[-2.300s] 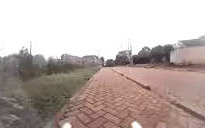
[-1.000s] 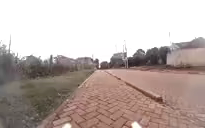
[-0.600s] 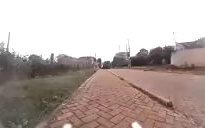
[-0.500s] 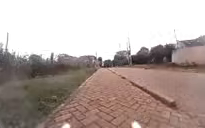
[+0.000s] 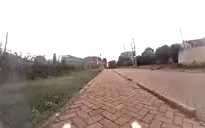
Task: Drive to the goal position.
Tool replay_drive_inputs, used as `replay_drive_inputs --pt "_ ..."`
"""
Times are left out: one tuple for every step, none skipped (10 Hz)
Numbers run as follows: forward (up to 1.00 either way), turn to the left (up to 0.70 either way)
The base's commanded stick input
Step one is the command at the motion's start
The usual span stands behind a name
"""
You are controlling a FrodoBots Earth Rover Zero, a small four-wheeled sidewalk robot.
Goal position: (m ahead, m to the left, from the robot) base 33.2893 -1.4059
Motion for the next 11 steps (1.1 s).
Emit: replay_drive_inputs --pt "0.70 0.03" --pt "0.70 0.00" --pt "0.70 -0.15" --pt "0.70 -0.31" --pt "0.70 -0.35" --pt "0.70 -0.35" --pt "0.70 -0.35" --pt "0.70 -0.35" --pt "0.70 -0.35" --pt "0.70 -0.35" --pt "0.70 -0.35"
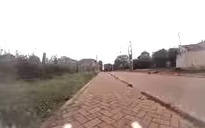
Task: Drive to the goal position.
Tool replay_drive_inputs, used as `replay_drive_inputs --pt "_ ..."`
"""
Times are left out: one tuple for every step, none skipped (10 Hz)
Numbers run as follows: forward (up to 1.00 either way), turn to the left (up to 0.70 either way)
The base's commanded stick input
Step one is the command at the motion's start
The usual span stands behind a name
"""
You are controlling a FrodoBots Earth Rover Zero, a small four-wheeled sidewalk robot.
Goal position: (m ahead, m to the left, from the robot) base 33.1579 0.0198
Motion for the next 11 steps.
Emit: replay_drive_inputs --pt "0.70 -0.35" --pt "0.70 -0.35" --pt "0.70 0.04" --pt "0.70 0.09" --pt "0.70 0.10" --pt "0.70 0.07" --pt "0.70 0.06" --pt "0.70 0.05" --pt "0.70 0.04" --pt "0.70 0.08" --pt "0.70 0.07"
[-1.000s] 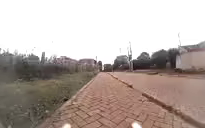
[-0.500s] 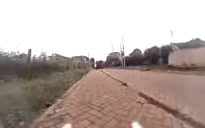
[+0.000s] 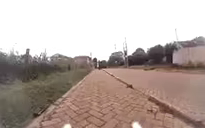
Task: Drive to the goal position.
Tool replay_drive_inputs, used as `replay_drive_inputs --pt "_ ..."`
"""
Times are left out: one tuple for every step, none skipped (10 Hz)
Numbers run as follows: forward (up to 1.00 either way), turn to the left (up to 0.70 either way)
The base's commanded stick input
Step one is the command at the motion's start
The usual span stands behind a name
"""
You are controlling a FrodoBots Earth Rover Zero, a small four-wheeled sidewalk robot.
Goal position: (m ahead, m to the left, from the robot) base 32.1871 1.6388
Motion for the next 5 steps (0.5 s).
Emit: replay_drive_inputs --pt "0.70 0.03" --pt "0.70 0.01" --pt "0.70 0.00" --pt "0.70 0.04" --pt "0.70 0.07"
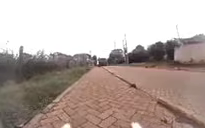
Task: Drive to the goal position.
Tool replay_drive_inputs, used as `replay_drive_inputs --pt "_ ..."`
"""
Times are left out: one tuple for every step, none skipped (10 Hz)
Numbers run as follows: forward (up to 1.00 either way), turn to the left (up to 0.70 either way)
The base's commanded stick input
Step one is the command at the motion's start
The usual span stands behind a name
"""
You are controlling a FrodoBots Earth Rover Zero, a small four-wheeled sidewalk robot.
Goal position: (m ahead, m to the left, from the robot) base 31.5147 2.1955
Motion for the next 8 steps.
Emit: replay_drive_inputs --pt "0.70 0.06" --pt "0.70 0.05" --pt "0.70 0.00" --pt "0.70 0.00" --pt "0.70 0.00" --pt "0.70 0.00" --pt "0.70 0.00" --pt "0.70 0.00"
